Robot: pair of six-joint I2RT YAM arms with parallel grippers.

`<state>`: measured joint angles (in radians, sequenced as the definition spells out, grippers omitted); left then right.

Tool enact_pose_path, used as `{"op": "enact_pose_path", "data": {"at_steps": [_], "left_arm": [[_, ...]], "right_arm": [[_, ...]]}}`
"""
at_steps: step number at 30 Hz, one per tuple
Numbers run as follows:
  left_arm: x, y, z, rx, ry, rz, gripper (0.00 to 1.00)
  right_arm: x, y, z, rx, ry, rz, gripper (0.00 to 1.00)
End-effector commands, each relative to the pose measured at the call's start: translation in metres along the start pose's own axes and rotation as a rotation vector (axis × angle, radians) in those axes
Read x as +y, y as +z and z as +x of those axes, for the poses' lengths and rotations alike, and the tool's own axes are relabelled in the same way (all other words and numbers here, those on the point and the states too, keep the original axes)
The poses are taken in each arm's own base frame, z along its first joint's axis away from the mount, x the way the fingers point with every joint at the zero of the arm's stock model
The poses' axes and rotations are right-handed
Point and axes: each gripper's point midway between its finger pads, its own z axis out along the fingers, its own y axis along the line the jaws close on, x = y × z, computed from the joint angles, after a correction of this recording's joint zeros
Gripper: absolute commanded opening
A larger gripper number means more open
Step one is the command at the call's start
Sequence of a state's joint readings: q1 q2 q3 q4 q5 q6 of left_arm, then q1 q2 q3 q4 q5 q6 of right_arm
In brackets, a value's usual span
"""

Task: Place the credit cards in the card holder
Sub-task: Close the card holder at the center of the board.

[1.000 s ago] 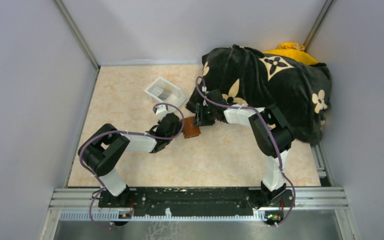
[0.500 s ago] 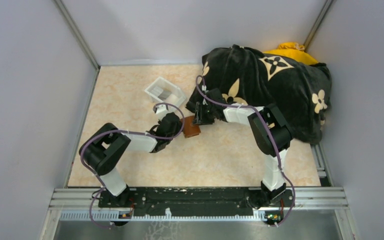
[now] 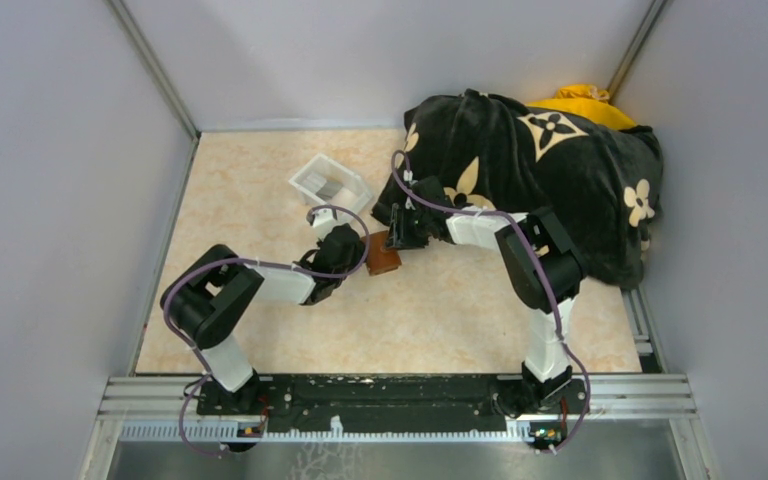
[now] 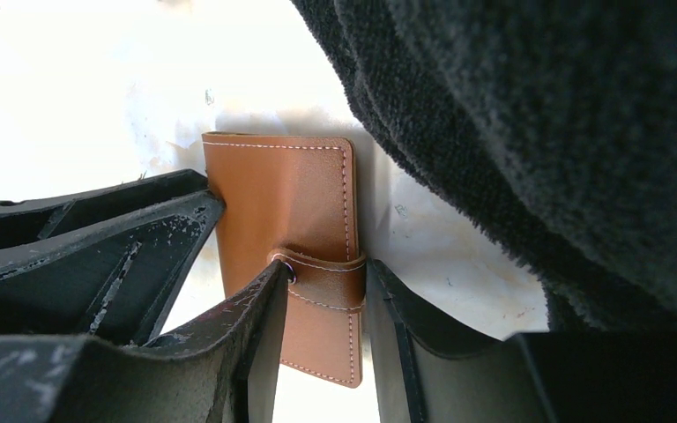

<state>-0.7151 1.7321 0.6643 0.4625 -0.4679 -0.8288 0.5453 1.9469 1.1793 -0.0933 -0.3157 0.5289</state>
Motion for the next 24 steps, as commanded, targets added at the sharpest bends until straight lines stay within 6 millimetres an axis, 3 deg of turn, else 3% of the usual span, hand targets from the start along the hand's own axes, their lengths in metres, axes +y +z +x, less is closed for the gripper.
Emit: {"op": "enact_pose_path", "data": {"at_steps": [1, 24], "left_arm": [[0.070, -0.012, 0.068, 0.236, 0.135, -0.174, 0.41], [0.081, -0.013, 0.084, 0.275, 0.128, -0.187, 0.41]], "right_arm": [[-0.032, 0.013, 0.007, 0.023, 0.031, 0.108, 0.38], [-0.078, 0.021, 0.042, 0.115, 0.046, 0.293, 0.37]]}}
